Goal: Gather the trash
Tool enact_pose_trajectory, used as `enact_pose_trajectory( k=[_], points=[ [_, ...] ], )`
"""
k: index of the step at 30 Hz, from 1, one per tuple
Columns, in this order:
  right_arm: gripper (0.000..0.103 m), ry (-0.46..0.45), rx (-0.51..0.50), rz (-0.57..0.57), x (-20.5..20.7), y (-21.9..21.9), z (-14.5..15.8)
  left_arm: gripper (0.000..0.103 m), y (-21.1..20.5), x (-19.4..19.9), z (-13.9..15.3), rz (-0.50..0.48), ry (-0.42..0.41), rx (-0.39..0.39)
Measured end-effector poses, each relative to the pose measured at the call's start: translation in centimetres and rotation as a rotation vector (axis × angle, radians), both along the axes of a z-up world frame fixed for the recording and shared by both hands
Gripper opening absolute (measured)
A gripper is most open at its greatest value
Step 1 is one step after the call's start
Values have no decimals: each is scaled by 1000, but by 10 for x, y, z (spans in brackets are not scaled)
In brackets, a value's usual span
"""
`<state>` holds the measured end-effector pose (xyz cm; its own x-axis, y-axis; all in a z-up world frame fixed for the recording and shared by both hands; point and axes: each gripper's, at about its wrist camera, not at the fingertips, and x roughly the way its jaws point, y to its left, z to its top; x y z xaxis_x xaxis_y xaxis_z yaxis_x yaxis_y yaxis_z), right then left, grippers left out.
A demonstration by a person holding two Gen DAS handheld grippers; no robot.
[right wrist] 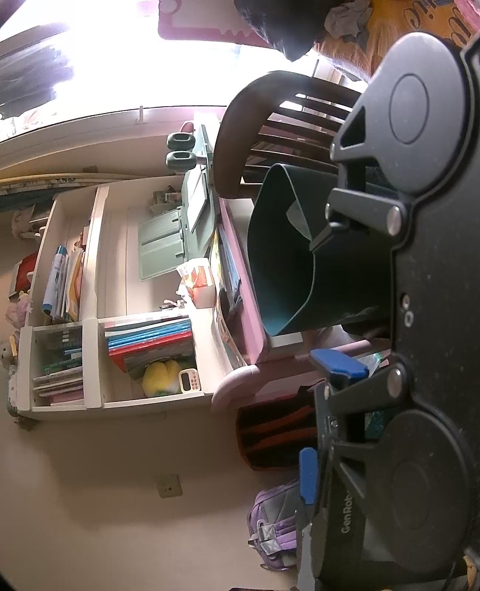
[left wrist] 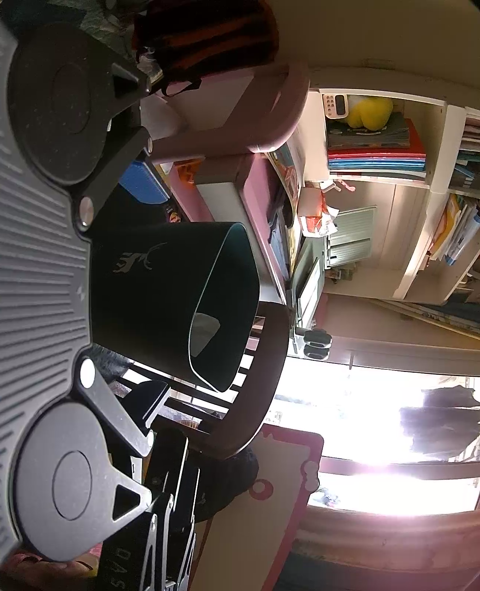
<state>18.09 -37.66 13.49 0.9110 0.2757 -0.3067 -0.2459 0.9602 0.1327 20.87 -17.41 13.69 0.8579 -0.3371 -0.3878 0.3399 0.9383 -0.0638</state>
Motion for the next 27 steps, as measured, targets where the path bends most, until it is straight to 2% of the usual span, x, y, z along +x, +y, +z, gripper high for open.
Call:
enact_pose_trajectory(
  k=[27],
  points=[
    [57, -7, 3, -15, -4, -1, 0, 103, -4, -2, -4, 5, 15, 4]
  ],
)
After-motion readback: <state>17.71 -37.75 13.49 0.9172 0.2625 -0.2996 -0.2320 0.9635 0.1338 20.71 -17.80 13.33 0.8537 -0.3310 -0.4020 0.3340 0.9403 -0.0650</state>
